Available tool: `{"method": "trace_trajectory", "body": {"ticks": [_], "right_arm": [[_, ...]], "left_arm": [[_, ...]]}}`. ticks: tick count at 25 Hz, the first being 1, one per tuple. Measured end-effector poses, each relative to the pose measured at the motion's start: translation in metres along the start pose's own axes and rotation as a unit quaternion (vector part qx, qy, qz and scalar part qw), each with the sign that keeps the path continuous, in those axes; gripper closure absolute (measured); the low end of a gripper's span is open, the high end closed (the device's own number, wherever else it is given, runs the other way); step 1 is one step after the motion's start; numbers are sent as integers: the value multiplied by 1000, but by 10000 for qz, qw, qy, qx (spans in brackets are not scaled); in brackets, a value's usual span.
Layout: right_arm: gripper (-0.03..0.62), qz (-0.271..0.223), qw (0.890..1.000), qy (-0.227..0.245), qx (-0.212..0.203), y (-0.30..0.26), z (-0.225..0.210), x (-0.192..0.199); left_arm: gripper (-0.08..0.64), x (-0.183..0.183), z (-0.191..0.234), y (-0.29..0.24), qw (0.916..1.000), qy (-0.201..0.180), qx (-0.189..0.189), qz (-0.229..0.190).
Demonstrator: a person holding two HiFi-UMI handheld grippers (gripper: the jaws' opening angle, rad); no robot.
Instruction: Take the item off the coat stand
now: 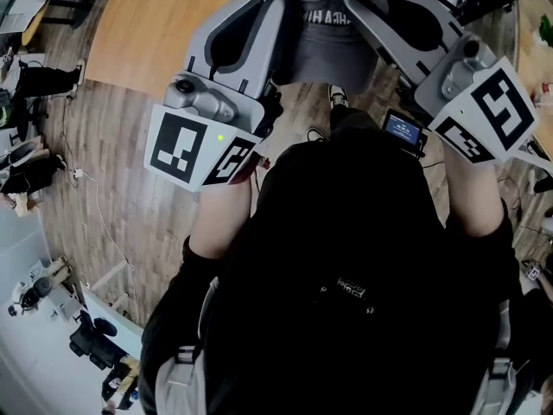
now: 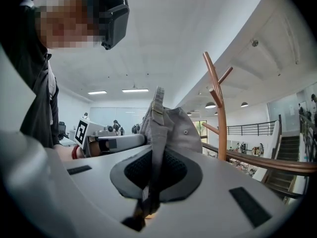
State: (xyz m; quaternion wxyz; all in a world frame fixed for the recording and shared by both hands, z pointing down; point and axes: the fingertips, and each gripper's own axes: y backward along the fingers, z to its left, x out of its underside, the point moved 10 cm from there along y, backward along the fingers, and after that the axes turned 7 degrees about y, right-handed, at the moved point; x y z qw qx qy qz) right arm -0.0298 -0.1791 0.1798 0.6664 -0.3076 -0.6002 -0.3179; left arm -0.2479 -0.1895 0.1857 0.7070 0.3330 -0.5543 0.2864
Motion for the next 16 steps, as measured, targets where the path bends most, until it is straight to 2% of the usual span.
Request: {"method": "trace_trajectory", "body": {"ticks": [11,16], "right_arm": [[565,229,9983,251,479,13,-10,8],[565,304,9974,359,551,4,-23,-4]], "left_arm": [[537,10,0,-34,9992,120,255,271],[537,-2,9,-49,9990,215,273,298]]}}
